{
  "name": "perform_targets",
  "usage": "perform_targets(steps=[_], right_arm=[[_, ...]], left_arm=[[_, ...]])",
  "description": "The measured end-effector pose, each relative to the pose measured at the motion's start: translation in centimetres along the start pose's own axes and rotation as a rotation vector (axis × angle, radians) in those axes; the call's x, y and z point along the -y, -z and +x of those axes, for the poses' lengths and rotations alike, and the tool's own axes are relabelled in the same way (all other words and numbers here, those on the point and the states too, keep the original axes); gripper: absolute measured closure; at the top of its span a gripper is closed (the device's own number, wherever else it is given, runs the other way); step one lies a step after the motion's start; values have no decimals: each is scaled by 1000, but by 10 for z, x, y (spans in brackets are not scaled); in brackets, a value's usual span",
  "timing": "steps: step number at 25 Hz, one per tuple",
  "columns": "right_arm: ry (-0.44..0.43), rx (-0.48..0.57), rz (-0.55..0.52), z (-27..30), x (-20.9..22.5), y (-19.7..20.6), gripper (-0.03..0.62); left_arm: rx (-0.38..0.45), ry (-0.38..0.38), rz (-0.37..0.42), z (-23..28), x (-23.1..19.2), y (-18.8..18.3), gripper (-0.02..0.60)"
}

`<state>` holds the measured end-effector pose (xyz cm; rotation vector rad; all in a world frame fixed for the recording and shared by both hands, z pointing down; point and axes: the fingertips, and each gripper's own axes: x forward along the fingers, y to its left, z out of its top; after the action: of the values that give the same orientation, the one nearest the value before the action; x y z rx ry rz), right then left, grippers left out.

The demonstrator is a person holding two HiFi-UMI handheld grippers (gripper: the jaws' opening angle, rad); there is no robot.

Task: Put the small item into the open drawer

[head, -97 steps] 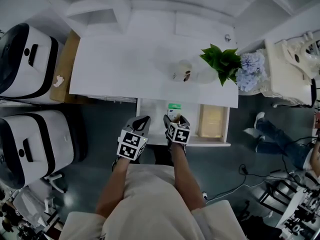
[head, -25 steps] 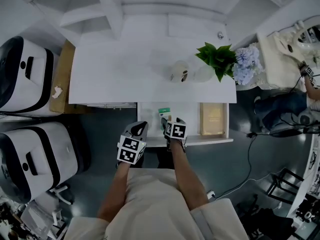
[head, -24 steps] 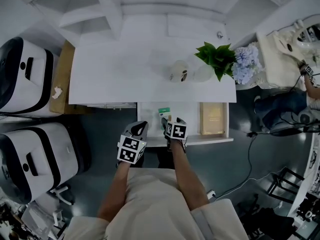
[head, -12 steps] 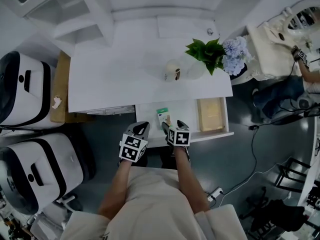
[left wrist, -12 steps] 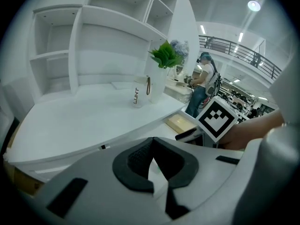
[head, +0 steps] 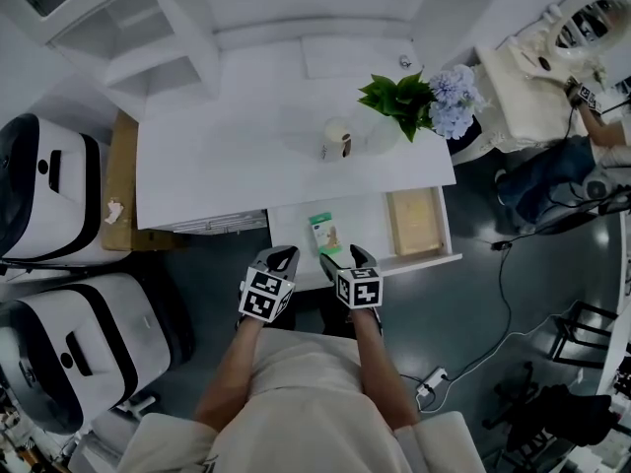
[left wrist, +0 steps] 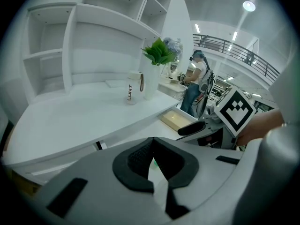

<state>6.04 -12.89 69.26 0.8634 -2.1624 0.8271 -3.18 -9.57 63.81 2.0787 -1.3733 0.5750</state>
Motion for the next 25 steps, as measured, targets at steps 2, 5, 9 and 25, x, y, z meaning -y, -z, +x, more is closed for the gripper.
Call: perform_targets(steps=[2,5,9,25], right_arm=[[2,30,-34,-5,-1,1,227],[18,73,-51,-13,0,1,227],[43,124,-26,-23,0,0,227],[167,252,53,-45,-22,16,278]], left_arm=[[0,4,-1,-2,-1,2,566],[4,13,9,-2,-1,3,566],[2,42,34,-2,4,3,566],[5,88,102,-21,-10,25,566]])
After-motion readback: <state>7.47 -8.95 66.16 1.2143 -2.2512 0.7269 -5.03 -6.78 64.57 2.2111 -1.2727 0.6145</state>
